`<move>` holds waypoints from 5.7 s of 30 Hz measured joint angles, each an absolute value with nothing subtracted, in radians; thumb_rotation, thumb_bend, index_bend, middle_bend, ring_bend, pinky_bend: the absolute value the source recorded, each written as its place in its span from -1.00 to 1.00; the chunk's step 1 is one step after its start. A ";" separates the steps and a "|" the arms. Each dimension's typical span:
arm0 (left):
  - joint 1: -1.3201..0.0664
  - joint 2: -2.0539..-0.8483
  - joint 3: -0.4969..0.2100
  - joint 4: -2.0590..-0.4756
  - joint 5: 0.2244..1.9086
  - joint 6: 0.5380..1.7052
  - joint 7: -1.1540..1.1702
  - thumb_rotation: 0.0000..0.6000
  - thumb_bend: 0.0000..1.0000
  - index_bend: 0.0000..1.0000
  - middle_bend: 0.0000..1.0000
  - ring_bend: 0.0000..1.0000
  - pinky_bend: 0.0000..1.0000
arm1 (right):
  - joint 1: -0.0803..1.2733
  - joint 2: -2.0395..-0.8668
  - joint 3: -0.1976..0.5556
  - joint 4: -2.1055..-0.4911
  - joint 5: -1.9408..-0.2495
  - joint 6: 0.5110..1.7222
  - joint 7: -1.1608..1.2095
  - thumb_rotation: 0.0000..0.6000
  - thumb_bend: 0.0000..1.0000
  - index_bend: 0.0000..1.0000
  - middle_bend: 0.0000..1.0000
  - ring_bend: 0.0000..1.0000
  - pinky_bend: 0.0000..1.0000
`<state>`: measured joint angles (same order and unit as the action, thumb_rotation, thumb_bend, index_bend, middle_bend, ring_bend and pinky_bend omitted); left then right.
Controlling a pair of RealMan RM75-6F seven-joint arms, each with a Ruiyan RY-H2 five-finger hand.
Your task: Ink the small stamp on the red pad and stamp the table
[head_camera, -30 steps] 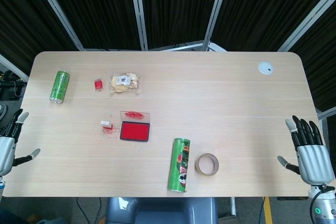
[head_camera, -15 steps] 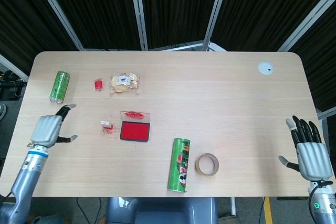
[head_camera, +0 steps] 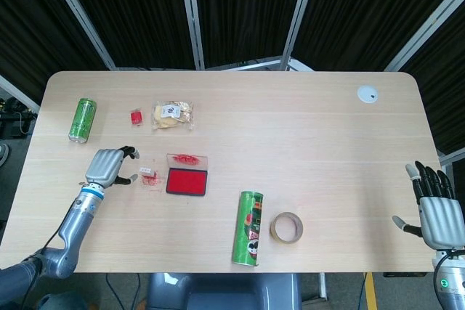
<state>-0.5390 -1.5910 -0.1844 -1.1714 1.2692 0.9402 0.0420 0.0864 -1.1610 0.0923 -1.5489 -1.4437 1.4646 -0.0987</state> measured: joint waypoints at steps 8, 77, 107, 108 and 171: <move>-0.572 -1.657 -0.176 -1.100 1.282 0.933 0.031 1.00 -0.49 -0.17 -0.14 0.86 1.00 | 0.086 -1.163 0.094 -1.541 -1.435 1.461 -0.101 1.00 -1.00 -1.00 -1.00 -1.00 -1.00; -0.689 -1.655 -0.162 -1.316 1.352 0.955 0.158 1.00 -0.20 0.10 0.13 0.86 1.00 | 0.094 -1.167 0.108 -1.516 -1.388 1.429 -0.069 1.00 -1.00 -1.00 -1.00 -1.00 -1.00; -0.686 -1.790 -0.106 -1.108 1.344 0.948 0.104 1.00 -0.18 0.14 0.15 0.86 1.00 | 0.097 -1.163 0.105 -1.520 -1.382 1.415 -0.064 1.00 -1.00 -1.00 -1.00 -1.00 -1.00; -0.685 -1.793 -0.105 -1.104 1.345 0.948 0.104 1.00 -0.18 0.14 0.15 0.86 1.00 | 0.097 -1.163 0.105 -1.520 -1.382 1.415 -0.063 1.00 -1.00 -1.00 -1.00 -1.00 -1.00; -0.565 -1.667 -0.093 -0.994 1.310 0.953 -0.175 1.00 -0.22 0.01 0.00 0.84 1.00 | 0.098 -1.164 0.101 -1.536 -1.390 1.420 -0.081 1.00 -1.00 -1.00 -1.00 -1.00 -1.00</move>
<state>-0.5649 -1.6666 -0.0931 -0.9940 1.3096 0.9528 -0.1745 0.0981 -1.1636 0.1011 -1.5356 -1.3904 1.4201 -0.0814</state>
